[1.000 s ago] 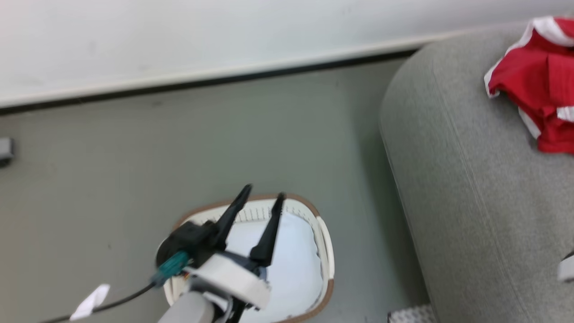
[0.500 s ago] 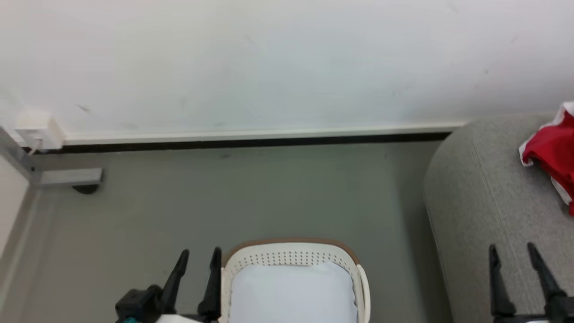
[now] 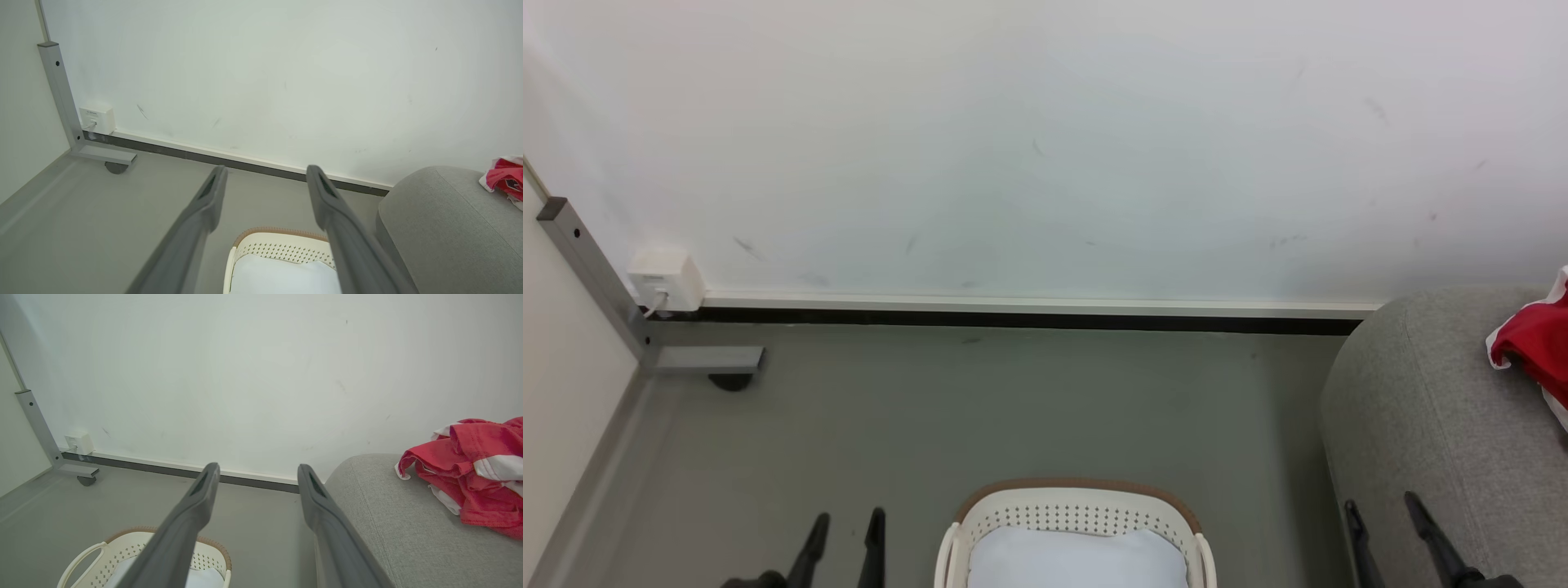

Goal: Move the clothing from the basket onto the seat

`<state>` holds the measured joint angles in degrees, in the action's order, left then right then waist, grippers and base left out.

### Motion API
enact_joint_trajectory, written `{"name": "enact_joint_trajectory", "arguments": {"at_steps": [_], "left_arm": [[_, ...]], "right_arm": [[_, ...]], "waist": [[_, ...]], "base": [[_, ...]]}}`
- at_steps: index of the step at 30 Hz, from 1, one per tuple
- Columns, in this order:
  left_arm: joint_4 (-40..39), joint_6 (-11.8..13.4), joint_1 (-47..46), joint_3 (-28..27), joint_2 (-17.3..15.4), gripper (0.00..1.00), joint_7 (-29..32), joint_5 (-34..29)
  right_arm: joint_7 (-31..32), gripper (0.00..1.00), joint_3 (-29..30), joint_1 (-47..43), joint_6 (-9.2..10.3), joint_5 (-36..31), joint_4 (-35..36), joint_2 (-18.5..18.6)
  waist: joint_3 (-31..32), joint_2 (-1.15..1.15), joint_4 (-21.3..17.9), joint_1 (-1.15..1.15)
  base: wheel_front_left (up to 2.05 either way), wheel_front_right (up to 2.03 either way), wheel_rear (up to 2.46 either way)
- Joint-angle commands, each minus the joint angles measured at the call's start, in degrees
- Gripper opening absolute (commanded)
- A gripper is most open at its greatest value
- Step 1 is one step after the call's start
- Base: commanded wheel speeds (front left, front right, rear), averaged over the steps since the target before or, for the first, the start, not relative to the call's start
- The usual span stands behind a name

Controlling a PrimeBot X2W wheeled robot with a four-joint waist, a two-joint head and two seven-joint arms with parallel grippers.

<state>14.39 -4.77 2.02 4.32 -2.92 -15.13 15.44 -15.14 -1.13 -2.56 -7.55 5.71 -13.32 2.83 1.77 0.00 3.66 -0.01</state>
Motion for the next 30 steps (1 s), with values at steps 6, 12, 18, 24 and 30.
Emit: {"name": "enact_joint_trajectory", "arguments": {"at_steps": [6,12,18,24,30], "left_arm": [[2.22,-0.01,0.70,0.06,0.28,0.00,0.32,0.91],[2.08,-0.24,-0.17,-0.97,0.26,0.00,2.21,7.28],[1.78,-0.46,-0.86,-1.79,0.23,0.00,3.83,13.22],[1.54,-0.67,-1.54,-2.56,0.21,0.00,5.35,18.76],[1.34,-0.86,-2.15,-3.29,0.18,0.00,6.77,23.92]], "right_arm": [[0.25,0.00,-0.07,-0.33,0.00,0.96,-1.99,-0.27],[2.06,0.00,0.60,0.49,0.01,8.19,-1.87,-0.23],[3.73,0.00,1.22,1.25,0.01,14.88,-1.71,-0.19],[5.29,0.00,1.79,1.98,0.02,21.10,-1.58,-0.16],[6.74,0.00,2.33,2.60,0.02,26.90,-1.47,-0.12]], "waist": [[0.00,0.00,-0.01,0.01],[-0.09,0.00,-0.19,0.01],[-0.19,0.00,-0.36,0.01],[-0.28,0.00,-0.54,0.01],[-0.37,0.00,-0.72,0.01]], "base": [[0.00,0.00,0.00],[0.00,0.00,0.00],[0.00,0.00,0.00],[0.00,0.00,0.00],[0.00,0.00,0.00]]}}
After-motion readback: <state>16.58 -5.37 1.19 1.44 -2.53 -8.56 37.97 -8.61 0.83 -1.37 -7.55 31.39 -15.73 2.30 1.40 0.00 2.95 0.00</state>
